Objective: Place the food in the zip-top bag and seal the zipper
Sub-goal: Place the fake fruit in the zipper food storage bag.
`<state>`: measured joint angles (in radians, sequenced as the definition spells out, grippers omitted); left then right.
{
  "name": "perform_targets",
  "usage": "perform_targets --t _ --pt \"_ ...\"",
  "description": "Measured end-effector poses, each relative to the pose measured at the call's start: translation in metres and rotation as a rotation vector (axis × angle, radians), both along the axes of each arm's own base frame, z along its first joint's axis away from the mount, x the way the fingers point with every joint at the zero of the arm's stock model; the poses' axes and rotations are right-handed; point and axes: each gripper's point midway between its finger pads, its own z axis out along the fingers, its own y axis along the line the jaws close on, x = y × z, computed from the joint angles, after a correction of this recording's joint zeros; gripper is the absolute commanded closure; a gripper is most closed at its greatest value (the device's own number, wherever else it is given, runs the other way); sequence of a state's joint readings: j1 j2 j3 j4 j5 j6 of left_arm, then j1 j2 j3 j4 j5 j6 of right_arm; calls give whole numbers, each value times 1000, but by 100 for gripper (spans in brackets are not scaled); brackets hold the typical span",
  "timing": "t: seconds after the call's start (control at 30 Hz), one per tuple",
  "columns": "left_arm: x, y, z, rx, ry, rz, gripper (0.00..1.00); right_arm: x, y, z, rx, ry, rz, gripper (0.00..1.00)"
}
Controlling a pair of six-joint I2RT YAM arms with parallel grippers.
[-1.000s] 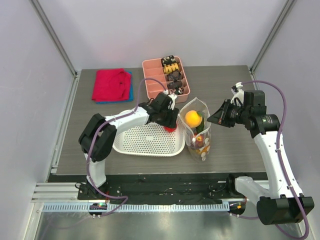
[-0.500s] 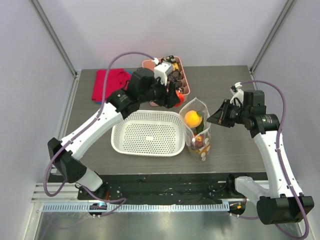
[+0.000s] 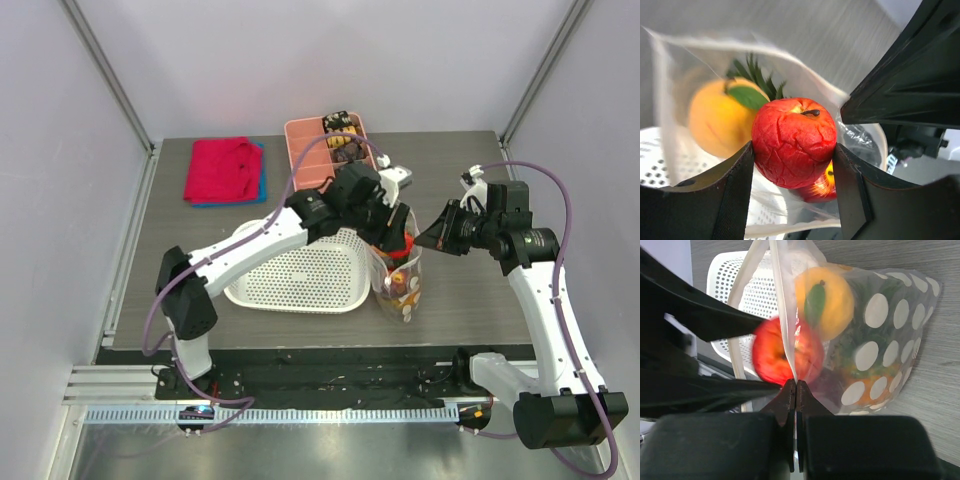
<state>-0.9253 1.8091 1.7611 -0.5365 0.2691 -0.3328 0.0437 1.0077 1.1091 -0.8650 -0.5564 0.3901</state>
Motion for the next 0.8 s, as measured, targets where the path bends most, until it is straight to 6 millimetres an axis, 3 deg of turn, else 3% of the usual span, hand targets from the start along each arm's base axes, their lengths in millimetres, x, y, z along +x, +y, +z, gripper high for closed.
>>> perform_targets --t 0.1,0.2,0.33,0.63,0.8 --pt "-15 -6 -27 62 46 -30 50 -1 0 0 -2 1 2 99" --pt "-22 -10 -43 98 72 -45 43 -2 0 0 -4 -5 6 99" --pt "-22 -10 -53 122 84 -40 27 -4 1 2 -4 -12 17 99" --pt "-24 4 -64 202 82 -47 3 -5 1 2 -9 -20 31 99" --pt "-28 13 -44 194 24 -87 0 -6 2 2 -7 -28 51 99"
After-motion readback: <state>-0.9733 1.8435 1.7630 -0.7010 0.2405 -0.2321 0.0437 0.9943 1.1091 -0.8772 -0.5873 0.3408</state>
